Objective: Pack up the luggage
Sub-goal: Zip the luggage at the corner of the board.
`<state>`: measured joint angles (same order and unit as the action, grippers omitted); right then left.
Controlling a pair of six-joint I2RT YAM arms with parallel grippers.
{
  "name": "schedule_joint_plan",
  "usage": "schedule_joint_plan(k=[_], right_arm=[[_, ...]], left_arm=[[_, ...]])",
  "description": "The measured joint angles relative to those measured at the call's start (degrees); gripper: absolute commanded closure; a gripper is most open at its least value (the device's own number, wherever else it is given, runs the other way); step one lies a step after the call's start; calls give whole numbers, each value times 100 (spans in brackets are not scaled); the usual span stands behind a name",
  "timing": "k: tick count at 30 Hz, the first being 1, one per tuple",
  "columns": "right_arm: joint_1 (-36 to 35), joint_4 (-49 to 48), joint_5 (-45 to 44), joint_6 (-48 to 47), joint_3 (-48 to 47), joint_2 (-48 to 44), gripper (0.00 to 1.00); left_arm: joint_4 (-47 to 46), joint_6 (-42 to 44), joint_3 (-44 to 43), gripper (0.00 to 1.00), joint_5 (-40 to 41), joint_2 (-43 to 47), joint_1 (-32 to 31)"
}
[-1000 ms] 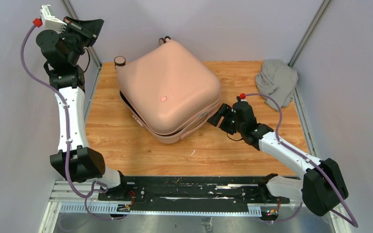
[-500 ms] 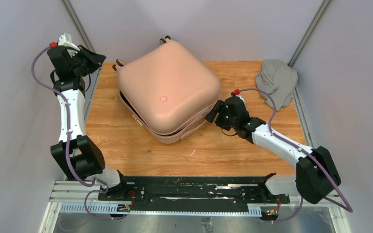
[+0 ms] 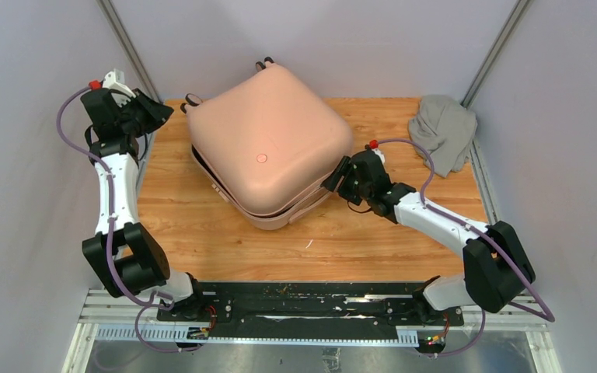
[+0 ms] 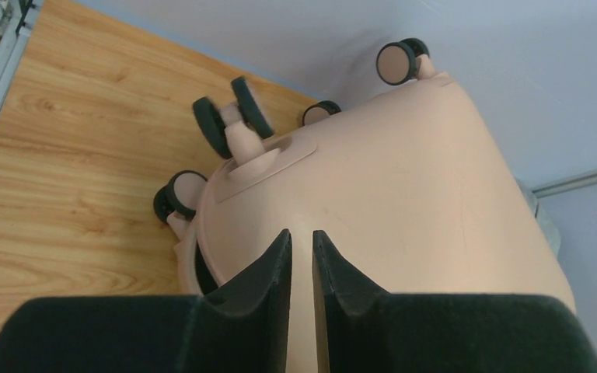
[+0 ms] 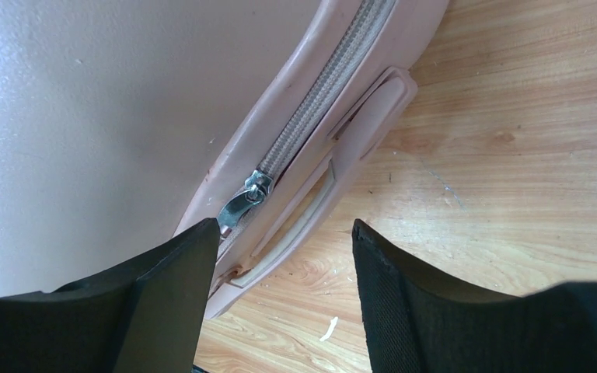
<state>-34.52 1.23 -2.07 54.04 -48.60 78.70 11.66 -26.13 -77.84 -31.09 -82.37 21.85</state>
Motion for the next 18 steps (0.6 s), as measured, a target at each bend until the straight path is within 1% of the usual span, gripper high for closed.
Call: schedule_joint_plan(k=[3,6,10,14,18], right_arm=[[0,-17,-37,63,-11,2,34],[-11,9,-107,138,-155,111,35],[-79,103,-175,181,-455,393,38],[-219,492,-391,195,-769,573,48],[-308,621,-549,223,-876,601,63]], left_arm=[[2,83,208,73,-11,2,105],[15,190,393,60,-9,-4,201],[26,457,525,49,26,-7,245],[11,800,750,46,79,-7,280],[59,1029,970,45,116,-11,420]])
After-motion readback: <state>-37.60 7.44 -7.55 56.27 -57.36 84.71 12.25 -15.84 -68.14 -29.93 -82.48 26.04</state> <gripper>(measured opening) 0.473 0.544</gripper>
